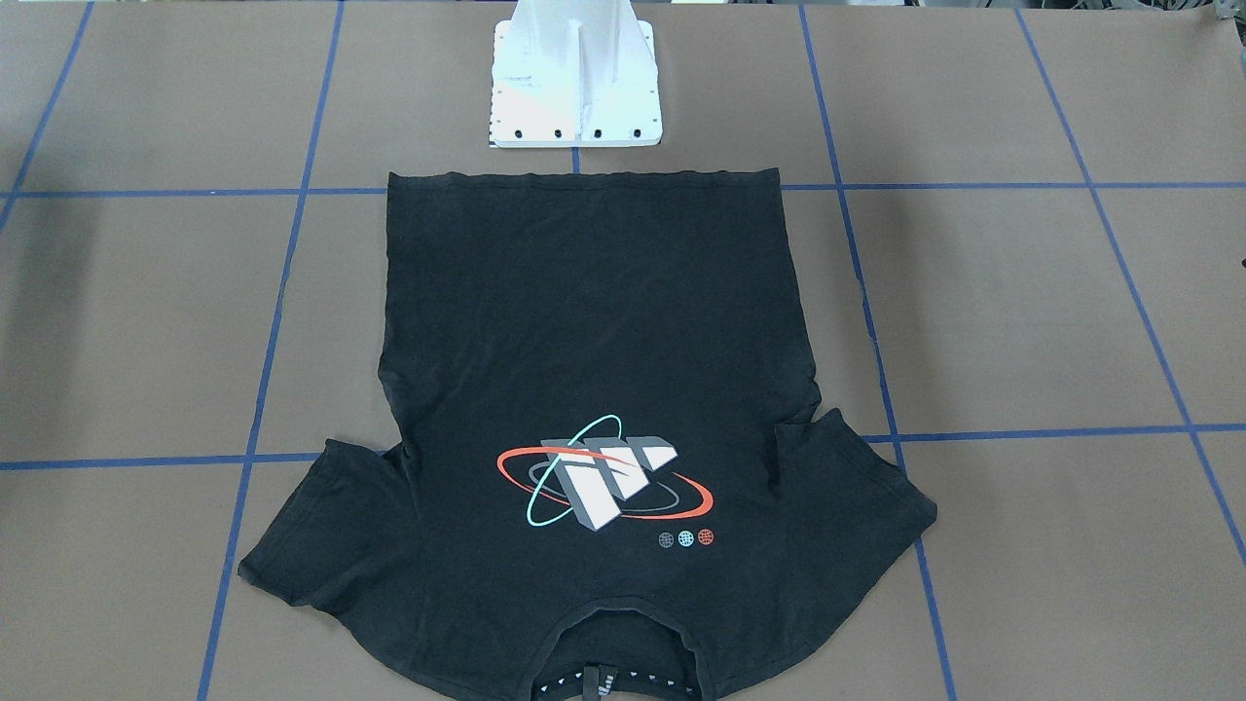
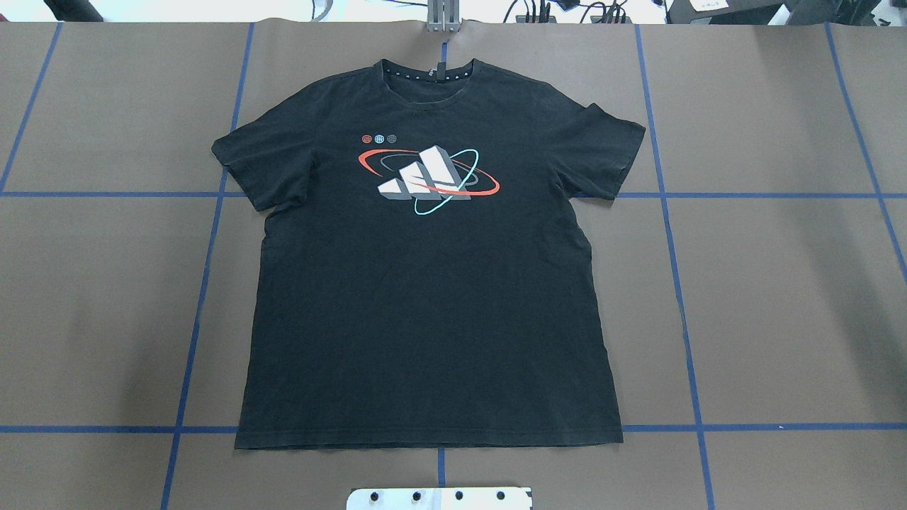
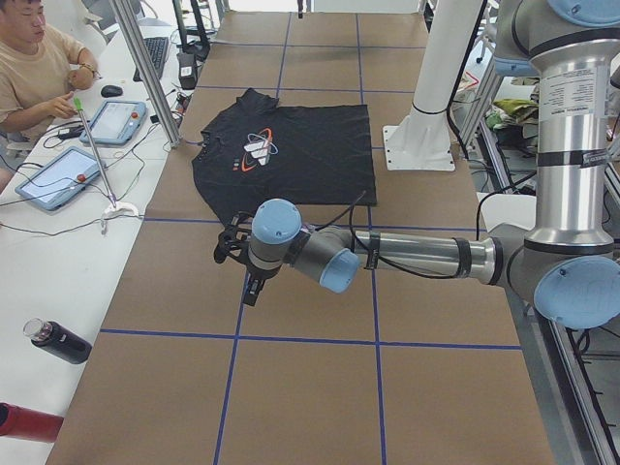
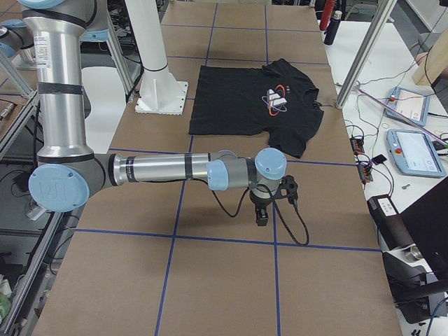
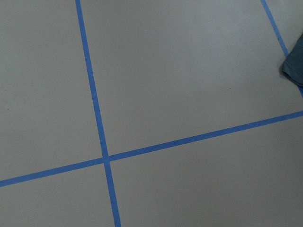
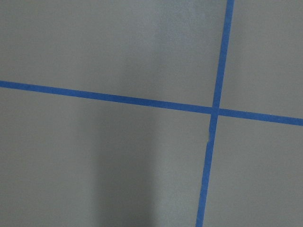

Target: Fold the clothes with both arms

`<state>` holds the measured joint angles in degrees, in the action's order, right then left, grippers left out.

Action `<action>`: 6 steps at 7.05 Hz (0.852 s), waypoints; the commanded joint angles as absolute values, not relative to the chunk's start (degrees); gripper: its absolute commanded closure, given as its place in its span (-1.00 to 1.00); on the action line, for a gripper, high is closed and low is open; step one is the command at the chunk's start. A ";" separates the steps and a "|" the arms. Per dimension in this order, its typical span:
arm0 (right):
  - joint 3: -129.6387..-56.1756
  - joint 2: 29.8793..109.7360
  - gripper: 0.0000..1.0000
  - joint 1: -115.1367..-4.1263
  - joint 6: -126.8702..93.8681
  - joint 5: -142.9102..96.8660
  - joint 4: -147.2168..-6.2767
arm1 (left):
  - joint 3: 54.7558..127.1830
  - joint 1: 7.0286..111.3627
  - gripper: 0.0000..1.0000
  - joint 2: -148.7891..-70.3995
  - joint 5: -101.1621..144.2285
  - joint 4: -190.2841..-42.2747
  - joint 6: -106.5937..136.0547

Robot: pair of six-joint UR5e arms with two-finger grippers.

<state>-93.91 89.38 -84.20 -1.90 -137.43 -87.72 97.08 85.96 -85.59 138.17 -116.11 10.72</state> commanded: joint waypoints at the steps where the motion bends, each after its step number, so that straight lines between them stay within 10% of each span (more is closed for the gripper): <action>1: -93.87 89.38 -1.00 -84.20 -1.93 -137.46 -87.71 | 97.29 86.13 -1.00 -84.21 138.25 -118.54 10.81; 6: -87.31 86.86 -1.00 -73.49 -5.15 -135.71 -70.89 | 99.04 86.13 -1.00 -83.76 139.22 -118.48 10.99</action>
